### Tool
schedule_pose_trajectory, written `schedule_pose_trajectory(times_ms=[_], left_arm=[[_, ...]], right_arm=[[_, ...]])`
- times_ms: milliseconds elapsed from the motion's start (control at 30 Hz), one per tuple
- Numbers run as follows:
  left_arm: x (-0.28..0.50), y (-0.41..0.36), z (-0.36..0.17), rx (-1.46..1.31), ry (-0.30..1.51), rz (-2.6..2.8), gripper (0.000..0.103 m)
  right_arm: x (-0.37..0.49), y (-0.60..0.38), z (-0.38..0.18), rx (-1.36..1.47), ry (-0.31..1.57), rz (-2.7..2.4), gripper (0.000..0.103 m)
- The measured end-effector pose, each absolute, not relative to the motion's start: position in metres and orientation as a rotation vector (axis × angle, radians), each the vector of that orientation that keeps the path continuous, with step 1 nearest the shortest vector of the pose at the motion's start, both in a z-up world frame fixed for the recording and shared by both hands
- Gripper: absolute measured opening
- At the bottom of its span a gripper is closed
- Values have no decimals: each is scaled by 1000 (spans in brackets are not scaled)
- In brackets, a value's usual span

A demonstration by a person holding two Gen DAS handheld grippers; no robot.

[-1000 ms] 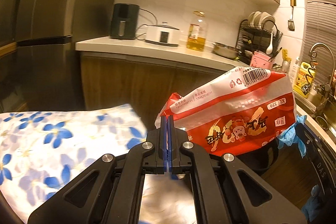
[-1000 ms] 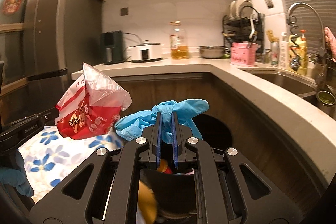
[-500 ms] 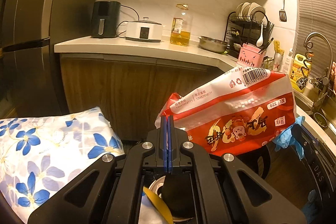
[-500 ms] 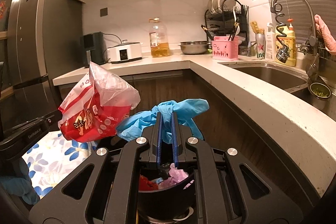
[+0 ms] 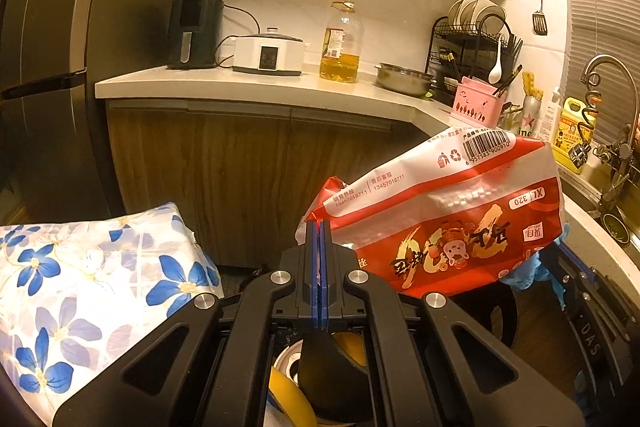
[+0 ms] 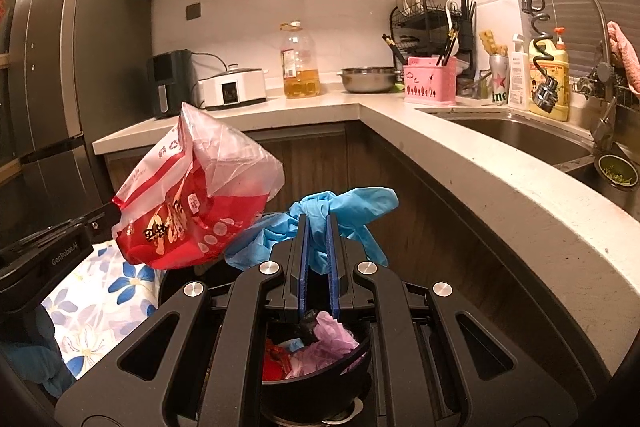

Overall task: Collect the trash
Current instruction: 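Carry the blue glove and red snack bag over the black bin, then open both tools to drop the glove and snack bag into the bin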

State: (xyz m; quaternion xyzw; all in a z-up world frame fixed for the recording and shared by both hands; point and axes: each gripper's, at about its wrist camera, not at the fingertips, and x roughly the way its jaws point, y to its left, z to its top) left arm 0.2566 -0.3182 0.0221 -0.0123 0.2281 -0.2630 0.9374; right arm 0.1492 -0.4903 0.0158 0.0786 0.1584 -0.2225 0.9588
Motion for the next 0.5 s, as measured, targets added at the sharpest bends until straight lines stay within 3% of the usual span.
schedule_pose_trajectory(times_ms=[500], left_arm=[[260, -333, 12, 6, 484, -561, 1]], right_arm=[[161, -497, 7, 183, 343, -428, 11]])
